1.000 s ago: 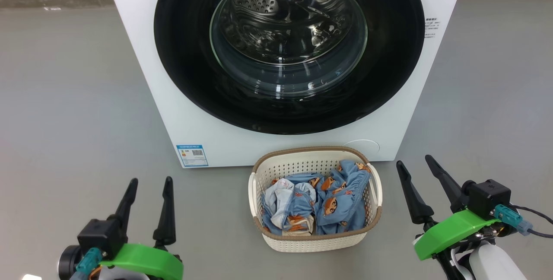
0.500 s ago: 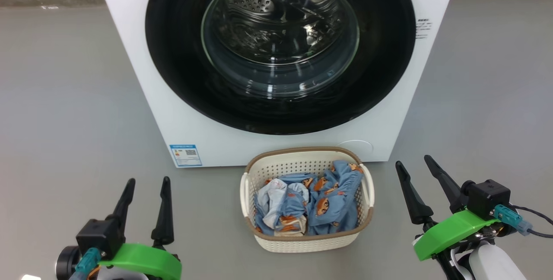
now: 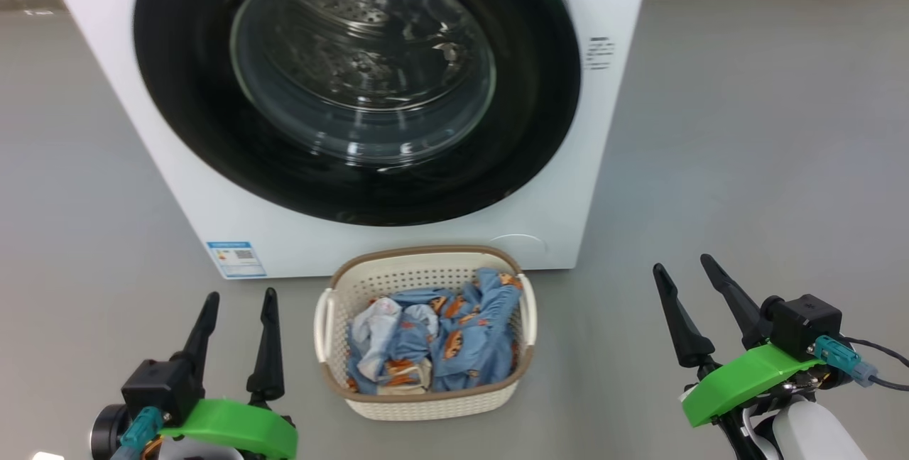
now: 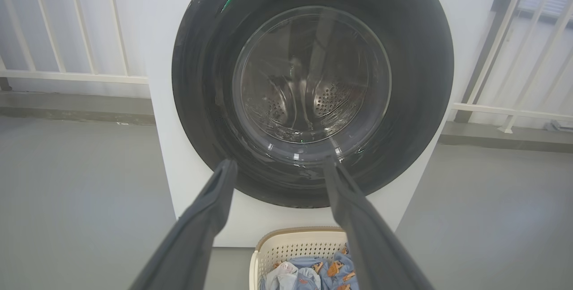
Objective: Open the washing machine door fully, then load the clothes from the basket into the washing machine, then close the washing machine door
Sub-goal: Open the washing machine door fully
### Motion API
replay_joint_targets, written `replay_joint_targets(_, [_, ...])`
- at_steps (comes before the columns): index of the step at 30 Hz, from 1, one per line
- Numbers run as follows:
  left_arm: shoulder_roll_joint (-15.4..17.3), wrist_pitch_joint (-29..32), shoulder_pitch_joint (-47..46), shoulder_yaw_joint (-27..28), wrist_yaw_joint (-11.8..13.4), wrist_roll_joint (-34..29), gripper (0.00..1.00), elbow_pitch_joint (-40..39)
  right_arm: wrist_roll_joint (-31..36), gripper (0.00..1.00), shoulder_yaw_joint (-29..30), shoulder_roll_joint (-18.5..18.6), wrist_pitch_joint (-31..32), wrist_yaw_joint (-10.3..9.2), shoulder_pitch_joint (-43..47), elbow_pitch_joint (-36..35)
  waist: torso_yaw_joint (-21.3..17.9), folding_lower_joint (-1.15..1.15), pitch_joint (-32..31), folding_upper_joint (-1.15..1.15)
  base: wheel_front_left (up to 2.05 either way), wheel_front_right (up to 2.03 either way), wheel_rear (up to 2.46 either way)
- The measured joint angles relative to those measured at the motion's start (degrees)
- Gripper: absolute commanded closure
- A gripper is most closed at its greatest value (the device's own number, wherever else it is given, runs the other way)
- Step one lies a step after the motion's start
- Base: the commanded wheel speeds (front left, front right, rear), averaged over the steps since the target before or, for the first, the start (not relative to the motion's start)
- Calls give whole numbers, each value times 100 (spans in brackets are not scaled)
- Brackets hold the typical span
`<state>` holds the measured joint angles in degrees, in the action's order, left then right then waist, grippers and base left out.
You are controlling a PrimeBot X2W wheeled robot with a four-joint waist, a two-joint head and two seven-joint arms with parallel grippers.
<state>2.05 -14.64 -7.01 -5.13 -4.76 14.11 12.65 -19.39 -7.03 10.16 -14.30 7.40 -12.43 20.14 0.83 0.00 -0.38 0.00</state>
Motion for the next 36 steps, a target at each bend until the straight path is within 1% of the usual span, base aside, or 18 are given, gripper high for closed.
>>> replay_joint_targets(5, [-11,0,0,-3,-4,0,0,-1,0,0,5,5,0,0,-1,13,-8,0,11,0,80,80,-161])
replay_joint_targets(11, [-11,0,0,-8,-4,0,0,-1,0,0,7,5,0,0,-1,15,-11,0,15,0,37,37,-75])
replay_joint_targets(36, [-8,0,0,-44,-3,0,0,1,-38,0,4,4,0,0,-1,15,6,0,24,0,0,0,-1])
